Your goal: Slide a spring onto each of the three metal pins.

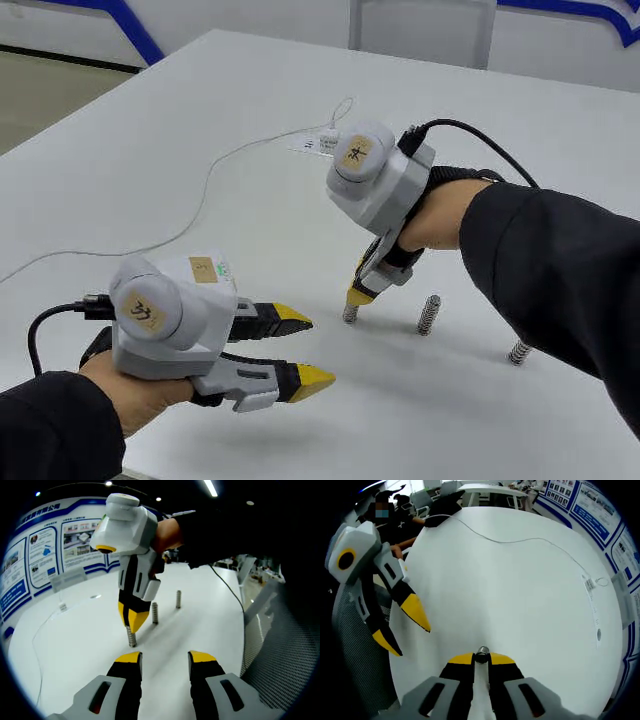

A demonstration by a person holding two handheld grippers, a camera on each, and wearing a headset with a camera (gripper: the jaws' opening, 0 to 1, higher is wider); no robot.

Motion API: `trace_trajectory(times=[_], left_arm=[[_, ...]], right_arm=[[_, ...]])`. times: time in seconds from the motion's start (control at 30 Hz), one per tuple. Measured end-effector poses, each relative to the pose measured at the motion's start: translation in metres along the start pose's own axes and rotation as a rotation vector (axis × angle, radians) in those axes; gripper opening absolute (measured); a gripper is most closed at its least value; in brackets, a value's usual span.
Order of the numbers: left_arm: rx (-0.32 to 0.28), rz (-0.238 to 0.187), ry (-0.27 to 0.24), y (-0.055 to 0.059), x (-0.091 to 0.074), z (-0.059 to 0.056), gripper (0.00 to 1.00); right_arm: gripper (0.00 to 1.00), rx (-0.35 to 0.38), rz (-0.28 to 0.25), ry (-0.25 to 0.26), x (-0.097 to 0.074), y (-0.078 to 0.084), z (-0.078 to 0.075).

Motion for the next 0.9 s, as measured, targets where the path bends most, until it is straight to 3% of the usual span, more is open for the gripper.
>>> trace_trajectory(times=[0.53, 0.63, 0.9], left_arm=[[-0.005, -0.002, -0.001, 0.0000, 0.0001, 0.0003, 0.38], [-0.006, -0.002, -0.002, 0.0001, 0.0000, 0.0005, 0.38], [-0.005, -0.004, -0.005, -0.0003, -0.0002, 0.0006, 0.38]], right_arm=[[0.12, -0.018, 0.000, -0.014, 0.0077, -0.0015, -0.0024], [0.16, -0.031, 0.005, -0.015, 0.0095, -0.0005, -0.0021], [0.19, -0.029, -0.013, -0.009, 0.0040, 0.0039, -0.0021]])
Point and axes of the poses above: the centre of the closed fingertips' face, and the gripper's own axes: x roughly forward along the fingers, z roughly to its left, y roughly out of its underside, the point moved 10 cm from there along -x, roughly backward along the fingers, and after that the axes turned 6 degrees about -y, right-handed, at the moved point
